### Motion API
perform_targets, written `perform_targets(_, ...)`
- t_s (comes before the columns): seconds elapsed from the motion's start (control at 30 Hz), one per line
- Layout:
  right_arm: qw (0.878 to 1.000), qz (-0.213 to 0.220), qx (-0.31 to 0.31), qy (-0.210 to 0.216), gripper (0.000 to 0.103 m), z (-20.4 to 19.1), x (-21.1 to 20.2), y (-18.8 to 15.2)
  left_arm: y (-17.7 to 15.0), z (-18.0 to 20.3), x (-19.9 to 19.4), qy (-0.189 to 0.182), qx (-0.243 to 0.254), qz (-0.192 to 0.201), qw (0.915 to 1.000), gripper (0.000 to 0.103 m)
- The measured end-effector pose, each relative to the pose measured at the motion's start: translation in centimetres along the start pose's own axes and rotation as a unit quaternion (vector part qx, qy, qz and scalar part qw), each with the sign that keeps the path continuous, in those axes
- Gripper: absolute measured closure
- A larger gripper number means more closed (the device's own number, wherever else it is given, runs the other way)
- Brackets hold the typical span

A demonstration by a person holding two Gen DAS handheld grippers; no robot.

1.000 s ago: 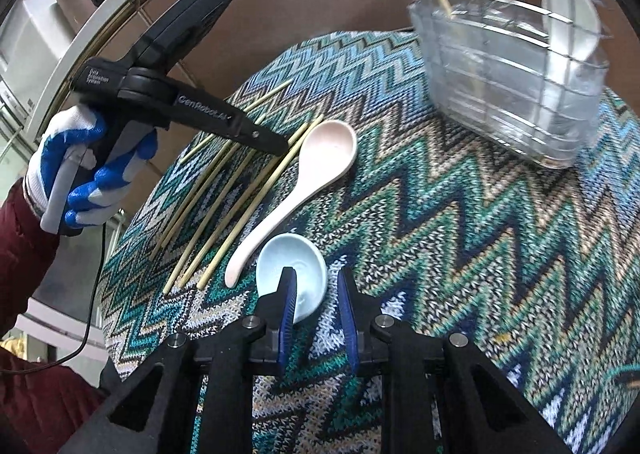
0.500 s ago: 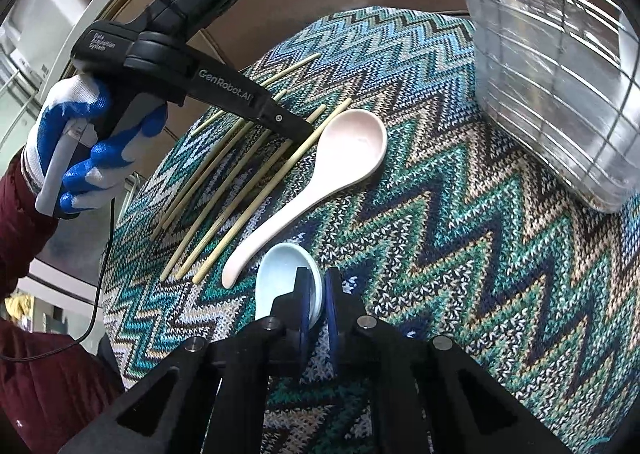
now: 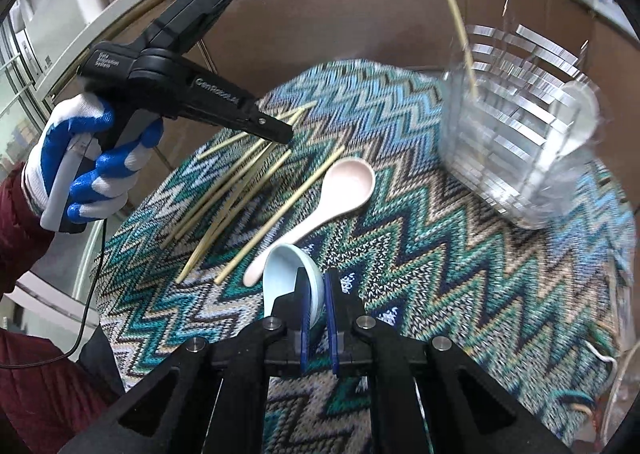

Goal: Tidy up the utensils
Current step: 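Grasp the white spoon with the right tool while the left tool grasps a chopstick, then lift and carry the chopstick and spoon over the clear holder with both tools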

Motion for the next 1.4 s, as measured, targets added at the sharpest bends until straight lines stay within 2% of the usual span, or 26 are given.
perform_targets(0.2,0.997,0.058,-0.002,-0.051,0.096,-2.6,-4.9,-0.7,-1.4,1.6,-5.9,-0.010,0.003,0.071,0.9974,0.098)
perform_targets(0.4,0.988,0.117,0.001,-0.099,0.096,-5.5,-9.4,-1.4,-3.2,3.2,-11.5,-0.023,0.008,0.139,0.9900,0.098)
perform_targets(0.7,0.966,0.207,0.005,-0.157,0.096,-9.3,-16.0,-2.6,-7.0,5.1,-19.4,-0.031,0.029,0.233,0.9715,0.098)
perform_targets(0.83,0.948,0.249,0.013,-0.196,0.096,-9.4,-18.7,-2.0,-7.0,6.1,-22.4,-0.030,0.038,0.279,0.9592,0.098)
perform_targets(0.97,0.929,0.286,0.020,-0.233,0.096,-8.8,-20.5,-0.5,-5.6,7.4,-24.6,-0.026,0.045,0.321,0.9458,0.098)
perform_targets(1.13,0.908,0.325,0.024,-0.262,0.096,-6.9,-20.7,2.8,-1.9,9.5,-25.5,-0.025,0.051,0.363,0.9300,0.098)
perform_targets(1.2,0.901,0.338,0.025,-0.271,0.096,-5.9,-20.5,4.1,0.0,10.6,-25.3,-0.025,0.054,0.377,0.9244,0.098)
perform_targets(1.4,0.869,0.377,0.039,-0.318,0.096,-0.9,-18.9,8.4,6.2,13.2,-22.5,-0.028,0.050,0.418,0.9064,0.098)
Point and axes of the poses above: each gripper's, at about its wrist camera, not at the fingertips, and x roughly the way its jaws point, z to its right, y to its top, the point moved 3 cm from there along x, roughly the way its jaws point, and after that the axes turned 6 degrees about x, right-handed, at the moved point
